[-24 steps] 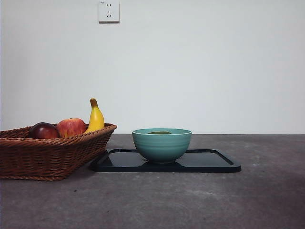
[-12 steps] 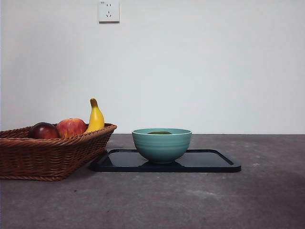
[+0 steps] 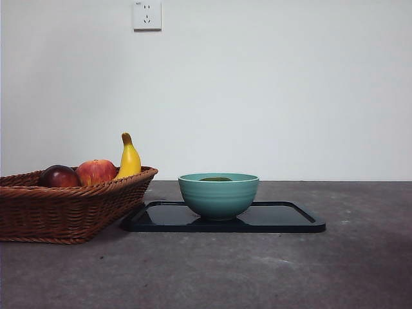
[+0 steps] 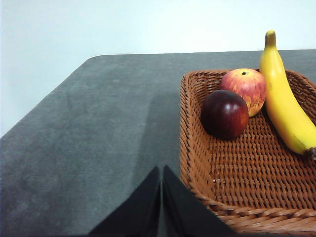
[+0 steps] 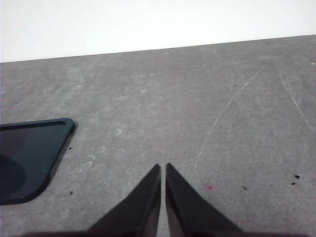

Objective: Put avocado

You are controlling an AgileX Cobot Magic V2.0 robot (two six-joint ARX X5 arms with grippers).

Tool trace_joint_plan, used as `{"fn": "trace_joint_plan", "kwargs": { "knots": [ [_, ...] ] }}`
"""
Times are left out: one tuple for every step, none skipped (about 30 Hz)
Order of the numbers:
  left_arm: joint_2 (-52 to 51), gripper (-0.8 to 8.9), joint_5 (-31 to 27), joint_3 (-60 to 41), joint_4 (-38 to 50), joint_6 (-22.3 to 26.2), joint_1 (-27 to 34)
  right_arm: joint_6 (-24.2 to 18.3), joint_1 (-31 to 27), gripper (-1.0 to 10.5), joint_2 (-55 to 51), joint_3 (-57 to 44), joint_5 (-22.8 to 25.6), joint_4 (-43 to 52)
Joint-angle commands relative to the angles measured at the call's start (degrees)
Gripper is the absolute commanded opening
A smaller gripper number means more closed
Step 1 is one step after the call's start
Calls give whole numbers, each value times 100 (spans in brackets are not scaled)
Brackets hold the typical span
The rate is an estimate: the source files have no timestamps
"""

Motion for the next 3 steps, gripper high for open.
{"fn": "trace_joint_plan", "kwargs": {
  "knots": [
    [-11, 6, -17, -118, -50, -44, 9, 94, -2, 8, -17, -33, 2, 61],
    [-11, 6, -17, -118, -50, -44, 9, 94, -2, 8, -17, -33, 2, 61],
    [-11, 6, -17, -118, -50, -44, 9, 94, -2, 8, -17, -33, 2, 61]
  ]
}}
